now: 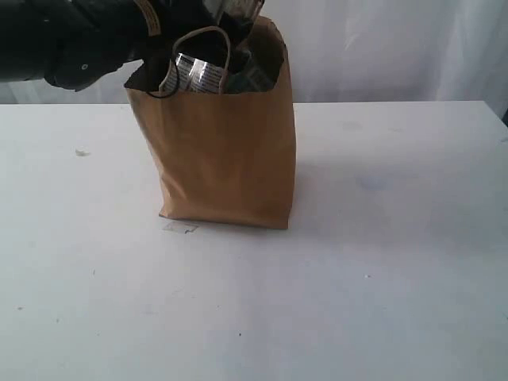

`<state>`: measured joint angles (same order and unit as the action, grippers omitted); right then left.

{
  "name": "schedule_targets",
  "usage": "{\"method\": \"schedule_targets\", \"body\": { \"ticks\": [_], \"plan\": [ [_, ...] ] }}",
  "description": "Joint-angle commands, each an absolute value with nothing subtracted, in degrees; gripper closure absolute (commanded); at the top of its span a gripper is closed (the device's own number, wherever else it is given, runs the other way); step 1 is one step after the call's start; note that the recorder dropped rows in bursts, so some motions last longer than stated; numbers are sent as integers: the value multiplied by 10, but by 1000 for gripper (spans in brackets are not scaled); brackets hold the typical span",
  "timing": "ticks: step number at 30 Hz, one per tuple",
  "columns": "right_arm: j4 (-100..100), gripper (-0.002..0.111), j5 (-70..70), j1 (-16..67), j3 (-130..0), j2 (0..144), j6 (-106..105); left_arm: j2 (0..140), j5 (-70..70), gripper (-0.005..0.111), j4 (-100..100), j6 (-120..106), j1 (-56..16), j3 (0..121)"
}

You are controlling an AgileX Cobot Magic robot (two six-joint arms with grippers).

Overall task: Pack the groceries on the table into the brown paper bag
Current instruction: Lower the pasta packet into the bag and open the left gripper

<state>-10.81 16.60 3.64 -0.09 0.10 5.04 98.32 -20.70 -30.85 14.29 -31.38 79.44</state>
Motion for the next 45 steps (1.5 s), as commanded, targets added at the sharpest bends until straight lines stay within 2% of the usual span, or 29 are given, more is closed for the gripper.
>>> {"method": "schedule_targets", "body": {
  "ticks": [1,22,33,45],
  "plan": [
    [-110,108,165,34,0,0,50,975,-208,35,-311,143,-314,795],
    [-110,108,166,34,0,0,50,923,-118,35,-311,167,-314,795],
    [-110,108,166,34,0,0,50,896,-172,35,-311,176,-314,795],
    [-110,108,166,34,0,0,50,879,-169,36,-311,197,-314,795]
  ]
}}
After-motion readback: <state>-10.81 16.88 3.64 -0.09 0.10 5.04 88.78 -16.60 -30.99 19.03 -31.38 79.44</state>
